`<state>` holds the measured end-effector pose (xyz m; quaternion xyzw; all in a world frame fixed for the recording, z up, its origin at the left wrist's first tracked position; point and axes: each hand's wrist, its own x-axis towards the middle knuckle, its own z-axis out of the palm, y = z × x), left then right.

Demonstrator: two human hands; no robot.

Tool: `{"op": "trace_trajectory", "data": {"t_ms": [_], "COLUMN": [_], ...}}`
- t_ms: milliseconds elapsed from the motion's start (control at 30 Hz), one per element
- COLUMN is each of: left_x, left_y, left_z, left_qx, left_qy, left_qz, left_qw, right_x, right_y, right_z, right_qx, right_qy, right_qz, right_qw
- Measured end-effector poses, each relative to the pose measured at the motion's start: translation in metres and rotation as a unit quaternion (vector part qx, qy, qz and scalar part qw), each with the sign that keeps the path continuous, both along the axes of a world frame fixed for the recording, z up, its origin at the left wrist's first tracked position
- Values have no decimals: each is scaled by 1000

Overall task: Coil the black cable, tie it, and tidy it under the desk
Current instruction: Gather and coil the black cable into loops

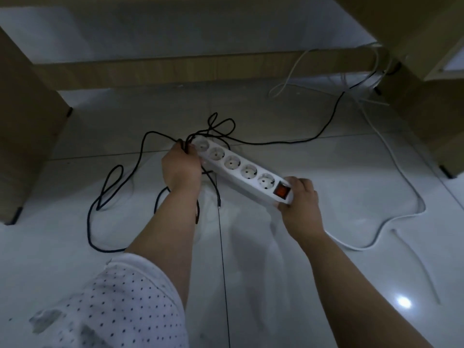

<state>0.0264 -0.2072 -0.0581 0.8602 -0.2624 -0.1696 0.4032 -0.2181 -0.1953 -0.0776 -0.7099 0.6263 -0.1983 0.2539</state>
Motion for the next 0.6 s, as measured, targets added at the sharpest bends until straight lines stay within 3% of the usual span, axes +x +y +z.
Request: {"op": "trace_trajectory", "data": {"t_ms": [300,467,600], "left_x": [2,22,41], "left_y": [10,22,23], "left_z": [14,17,15], "left_qx": [-12,-66,-60], "left_qy": [128,191,237], "left_qz": [23,62,79], "left_qw": [991,977,967], "right_x": [-14,-20,-23], "right_y": [33,36,42], "right_z": [-11,-14,-20], "right_qx": [41,45,50], "right_qy": [-23,-15,-9], "right_qz": [-120,-78,-120], "right_qw": [992,996,991]}}
